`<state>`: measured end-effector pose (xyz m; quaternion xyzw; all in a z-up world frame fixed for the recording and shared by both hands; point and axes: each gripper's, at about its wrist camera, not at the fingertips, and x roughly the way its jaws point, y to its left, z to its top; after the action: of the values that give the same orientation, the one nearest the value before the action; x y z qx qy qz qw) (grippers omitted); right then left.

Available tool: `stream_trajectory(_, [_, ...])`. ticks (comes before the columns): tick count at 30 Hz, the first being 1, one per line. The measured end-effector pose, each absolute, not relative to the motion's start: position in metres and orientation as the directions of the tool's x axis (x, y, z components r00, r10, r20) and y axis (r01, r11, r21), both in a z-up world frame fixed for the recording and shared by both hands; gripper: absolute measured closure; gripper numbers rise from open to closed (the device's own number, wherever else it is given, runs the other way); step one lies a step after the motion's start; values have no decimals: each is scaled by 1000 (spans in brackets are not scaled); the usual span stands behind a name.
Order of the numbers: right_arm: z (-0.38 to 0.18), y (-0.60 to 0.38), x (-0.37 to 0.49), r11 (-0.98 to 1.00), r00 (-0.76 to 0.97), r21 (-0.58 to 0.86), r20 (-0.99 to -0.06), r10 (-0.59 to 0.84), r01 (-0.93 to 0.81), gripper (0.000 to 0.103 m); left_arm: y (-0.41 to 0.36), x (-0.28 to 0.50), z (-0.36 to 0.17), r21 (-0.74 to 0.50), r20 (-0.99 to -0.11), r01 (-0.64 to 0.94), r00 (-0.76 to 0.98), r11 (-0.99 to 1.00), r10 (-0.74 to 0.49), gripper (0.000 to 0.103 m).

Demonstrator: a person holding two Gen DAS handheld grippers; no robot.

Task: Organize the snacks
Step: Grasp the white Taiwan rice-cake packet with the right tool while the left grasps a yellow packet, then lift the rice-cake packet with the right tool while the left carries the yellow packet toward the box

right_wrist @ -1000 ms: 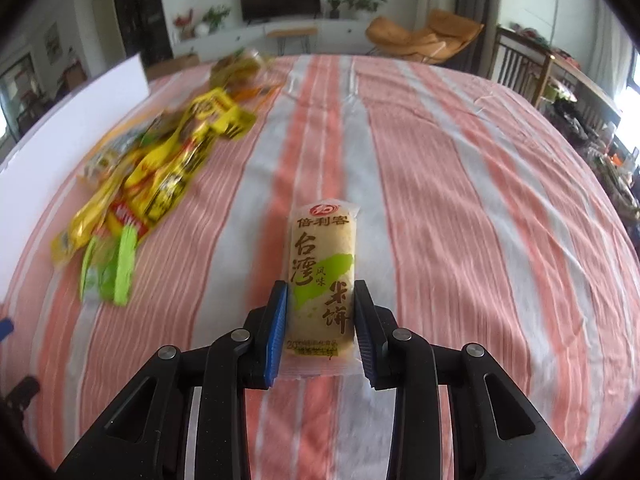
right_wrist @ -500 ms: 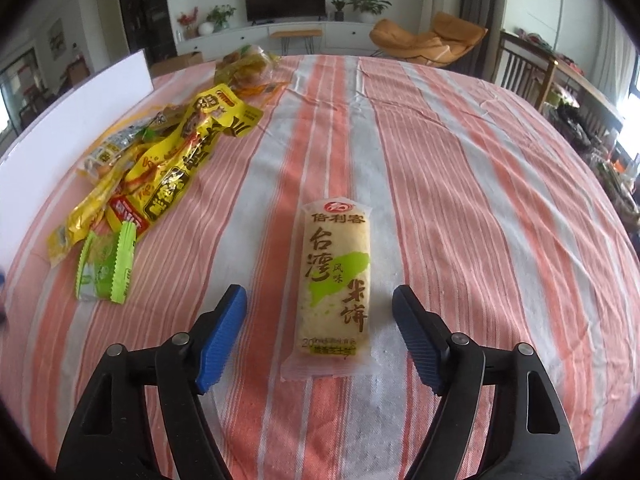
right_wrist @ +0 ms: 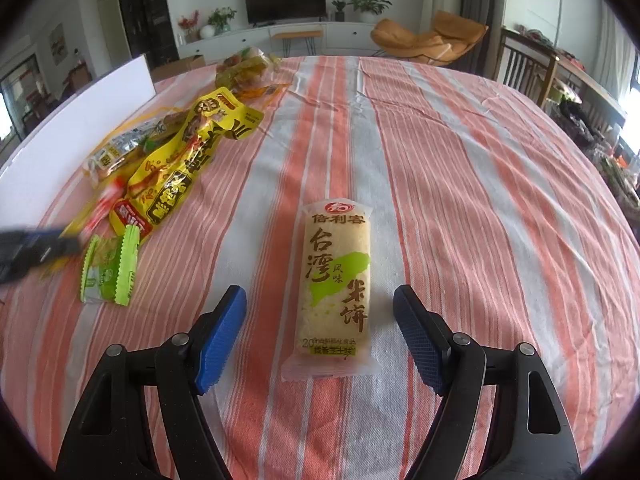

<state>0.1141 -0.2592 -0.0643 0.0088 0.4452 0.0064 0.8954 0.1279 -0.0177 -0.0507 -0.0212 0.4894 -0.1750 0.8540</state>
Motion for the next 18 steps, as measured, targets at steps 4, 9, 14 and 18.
stream_trajectory(4, [-64,-258,115,1000,600,11,-800,13,-7,23,-1,79,-54,-127,-844,259,479,957,-242,54])
stream_trajectory(9, [-64,-256,115,1000,597,4,-802,9,-9,22,10,88,-65,-84,-849,223,494,971,-187,15])
stream_trajectory(14, [-60,-276,111,985,624,172,-766,153,-29,20,-9,91,-64,16,-825,290,545,957,-152,55])
stream_trajectory(18, [-64,-329,101,845,659,535,-629,413,-18,22,-3,81,-62,-33,-817,300,541,953,-199,56])
